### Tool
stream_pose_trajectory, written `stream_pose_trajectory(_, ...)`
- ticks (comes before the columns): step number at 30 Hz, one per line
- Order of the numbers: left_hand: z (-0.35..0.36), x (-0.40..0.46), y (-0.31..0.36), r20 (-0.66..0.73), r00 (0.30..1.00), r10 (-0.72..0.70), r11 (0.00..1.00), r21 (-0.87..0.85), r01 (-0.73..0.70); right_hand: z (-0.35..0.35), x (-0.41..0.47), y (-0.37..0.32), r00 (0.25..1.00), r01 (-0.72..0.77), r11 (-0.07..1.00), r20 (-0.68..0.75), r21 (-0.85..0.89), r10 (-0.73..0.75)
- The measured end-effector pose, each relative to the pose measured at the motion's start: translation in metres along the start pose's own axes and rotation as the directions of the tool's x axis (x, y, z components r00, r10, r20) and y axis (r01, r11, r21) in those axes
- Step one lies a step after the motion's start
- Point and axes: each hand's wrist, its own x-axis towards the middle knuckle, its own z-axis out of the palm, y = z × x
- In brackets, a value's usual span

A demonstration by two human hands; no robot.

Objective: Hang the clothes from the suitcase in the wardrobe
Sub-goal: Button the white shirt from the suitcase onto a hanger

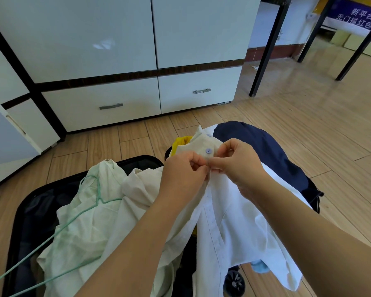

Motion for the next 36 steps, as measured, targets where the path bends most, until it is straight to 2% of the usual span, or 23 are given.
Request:
stream_pose_trajectory(2, 0.002, 0.001, -0.001, 0.015, 0.999, -0.051, 0.994, -0.095, 0.052, 0.000, 0.000, 0.002, 0.999, 0.037, 0.999, -0.037, -0.040, -0.039)
stream_pose_trajectory(4, 0.004, 0.002, -0.002, 0.001, 0.998, -0.059, 0.993, -0.100, 0.059, 0.001, 0.000, 0.004, 0.994, 0.075, 0.993, -0.067, -0.093, -0.082)
stream_pose_trajectory(11, 0.005, -0.001, 0.007, -0.137, 0.985, 0.109, 0.988, 0.125, -0.092, 0.001, 0.000, 0.004, 0.969, 0.231, 0.956, -0.044, -0.182, -0.243)
stream_pose_trajectory(14, 0.001, 0.003, 0.008, -0.073, 0.996, 0.046, 0.979, 0.200, -0.031, 0.001, -0.001, 0.004, 0.951, 0.298, 0.931, -0.025, -0.213, -0.310)
stream_pose_trajectory(15, 0.000, 0.006, 0.007, -0.032, 0.999, -0.035, 0.988, 0.148, 0.039, 0.001, -0.001, 0.004, 0.945, 0.318, 0.922, -0.011, -0.220, -0.328)
stream_pose_trajectory(17, -0.005, 0.011, 0.007, 0.074, 0.964, -0.254, 0.962, -0.088, 0.260, 0.000, -0.002, 0.004, 0.939, 0.340, 0.914, 0.021, -0.219, -0.344)
stream_pose_trajectory(19, -0.010, 0.012, 0.010, 0.264, 0.870, -0.416, 0.793, -0.364, 0.489, -0.002, -0.003, 0.005, 0.942, 0.334, 0.927, 0.019, -0.172, -0.336)
stream_pose_trajectory(20, -0.012, 0.012, 0.011, 0.349, 0.830, -0.435, 0.692, -0.460, 0.557, -0.004, -0.003, 0.005, 0.946, 0.323, 0.938, 0.000, -0.129, -0.325)
stream_pose_trajectory(22, -0.014, 0.015, 0.011, 0.430, 0.799, -0.420, 0.555, -0.575, 0.601, -0.006, -0.002, 0.006, 0.962, 0.268, 0.963, -0.049, -0.023, -0.269)
stream_pose_trajectory(24, -0.015, 0.019, 0.013, 0.417, 0.822, -0.388, 0.510, -0.646, 0.568, -0.007, 0.001, 0.009, 0.982, 0.186, 0.982, -0.033, -0.006, -0.186)
stream_pose_trajectory(27, -0.016, 0.024, 0.026, 0.383, 0.873, -0.303, 0.511, -0.708, 0.488, -0.005, -0.001, 0.011, 0.983, 0.145, 0.989, 0.109, 0.006, -0.145)
stream_pose_trajectory(29, -0.015, 0.027, 0.034, 0.371, 0.892, -0.259, 0.512, -0.730, 0.453, -0.007, -0.002, 0.005, 0.981, 0.100, 0.976, 0.143, 0.192, -0.128)
stream_pose_trajectory(31, -0.012, 0.028, 0.036, 0.319, 0.913, -0.255, 0.559, -0.722, 0.408, -0.011, -0.002, -0.001, 0.983, 0.071, 0.949, 0.140, 0.306, -0.119)
stream_pose_trajectory(34, -0.007, 0.027, 0.029, 0.227, 0.927, -0.298, 0.630, -0.683, 0.370, -0.011, 0.003, 0.003, 0.980, 0.145, 0.982, 0.118, 0.120, -0.159)
stream_pose_trajectory(36, -0.005, 0.024, 0.023, 0.195, 0.922, -0.335, 0.668, -0.642, 0.378, -0.008, 0.005, 0.007, 0.984, 0.142, 0.990, 0.108, 0.011, -0.142)
